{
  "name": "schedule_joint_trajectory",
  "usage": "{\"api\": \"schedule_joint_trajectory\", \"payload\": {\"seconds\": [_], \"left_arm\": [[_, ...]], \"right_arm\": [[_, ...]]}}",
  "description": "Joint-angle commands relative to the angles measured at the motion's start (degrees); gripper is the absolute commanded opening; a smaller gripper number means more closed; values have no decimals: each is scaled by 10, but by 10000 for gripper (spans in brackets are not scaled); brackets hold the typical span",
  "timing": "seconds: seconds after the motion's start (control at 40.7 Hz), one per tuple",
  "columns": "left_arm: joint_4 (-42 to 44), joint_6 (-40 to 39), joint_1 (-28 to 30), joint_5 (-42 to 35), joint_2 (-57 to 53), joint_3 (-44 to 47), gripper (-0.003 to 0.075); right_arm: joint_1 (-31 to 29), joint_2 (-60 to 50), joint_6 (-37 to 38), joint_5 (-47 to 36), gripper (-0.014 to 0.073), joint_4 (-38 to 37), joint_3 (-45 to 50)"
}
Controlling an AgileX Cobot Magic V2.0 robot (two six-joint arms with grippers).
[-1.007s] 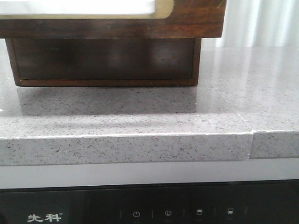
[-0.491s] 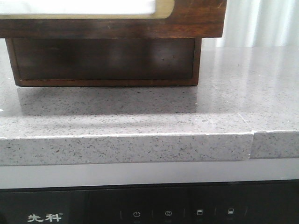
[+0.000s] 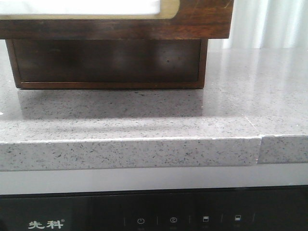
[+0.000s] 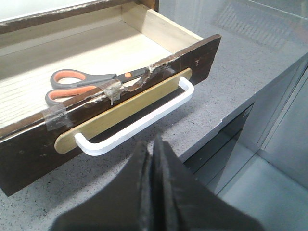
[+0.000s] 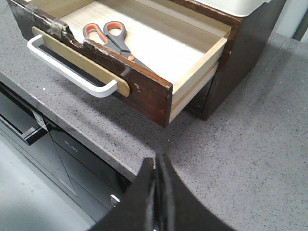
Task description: Put scissors in drawer with both arms
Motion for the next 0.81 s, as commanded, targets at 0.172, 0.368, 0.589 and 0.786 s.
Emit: {"api": "schedule_joint_trajectory", "payload": {"seconds": [0.172, 0.368, 0.589, 0.786], "left_arm": [[-12, -4, -2, -51, -3, -13, -20], [23, -4, 88, -90, -57, 47, -20], [56, -4, 226, -229, -175, 210, -20], [56, -4, 317, -300, -264, 335, -20]], "right_arm": [[-3, 2, 0, -44, -68, 6, -13], [-3, 2, 0, -44, -68, 6, -13], [-3, 2, 0, -44, -68, 6, -13], [-3, 2, 0, -44, -68, 6, -13]]}}
